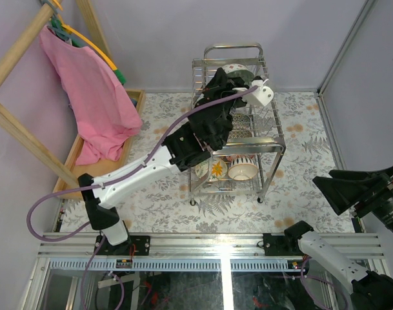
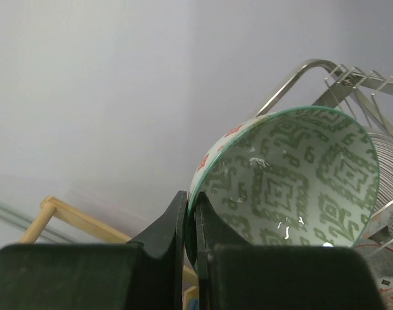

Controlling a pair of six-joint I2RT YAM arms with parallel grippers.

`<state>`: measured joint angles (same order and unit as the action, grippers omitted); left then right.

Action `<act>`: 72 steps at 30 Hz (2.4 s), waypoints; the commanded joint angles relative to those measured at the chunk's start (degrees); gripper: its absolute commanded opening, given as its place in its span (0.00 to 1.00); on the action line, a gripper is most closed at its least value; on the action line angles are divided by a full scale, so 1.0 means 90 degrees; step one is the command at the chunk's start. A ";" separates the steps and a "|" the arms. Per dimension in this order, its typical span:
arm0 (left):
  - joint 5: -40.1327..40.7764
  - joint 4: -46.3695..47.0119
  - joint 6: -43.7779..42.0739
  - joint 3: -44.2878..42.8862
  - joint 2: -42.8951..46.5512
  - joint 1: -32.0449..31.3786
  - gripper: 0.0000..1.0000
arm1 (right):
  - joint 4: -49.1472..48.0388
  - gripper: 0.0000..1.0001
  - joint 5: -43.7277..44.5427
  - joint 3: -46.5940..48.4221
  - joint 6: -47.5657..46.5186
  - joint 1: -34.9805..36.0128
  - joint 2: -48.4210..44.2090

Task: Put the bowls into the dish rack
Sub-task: Turn the bowl upside down on the dish rack.

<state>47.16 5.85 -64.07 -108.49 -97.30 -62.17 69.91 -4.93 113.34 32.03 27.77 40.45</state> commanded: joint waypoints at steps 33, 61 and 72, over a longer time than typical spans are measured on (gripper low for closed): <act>-0.1640 -0.1020 -0.0172 0.0348 0.0144 0.0532 0.00 | -0.0646 0.83 0.0107 -0.0530 0.0004 0.0073 0.0057; -0.1078 -0.0177 -0.1326 0.1654 0.0495 0.0004 0.00 | -0.0559 0.84 0.0302 -0.0499 -0.0076 0.0176 -0.0012; -0.1651 -0.1822 -0.0092 0.0782 0.0563 -0.0055 0.06 | -0.0574 0.84 0.0314 -0.0588 -0.0007 0.0186 -0.0094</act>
<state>34.28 -2.28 -66.63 -97.73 -93.80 -61.43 66.72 -2.44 108.38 31.99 28.88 40.05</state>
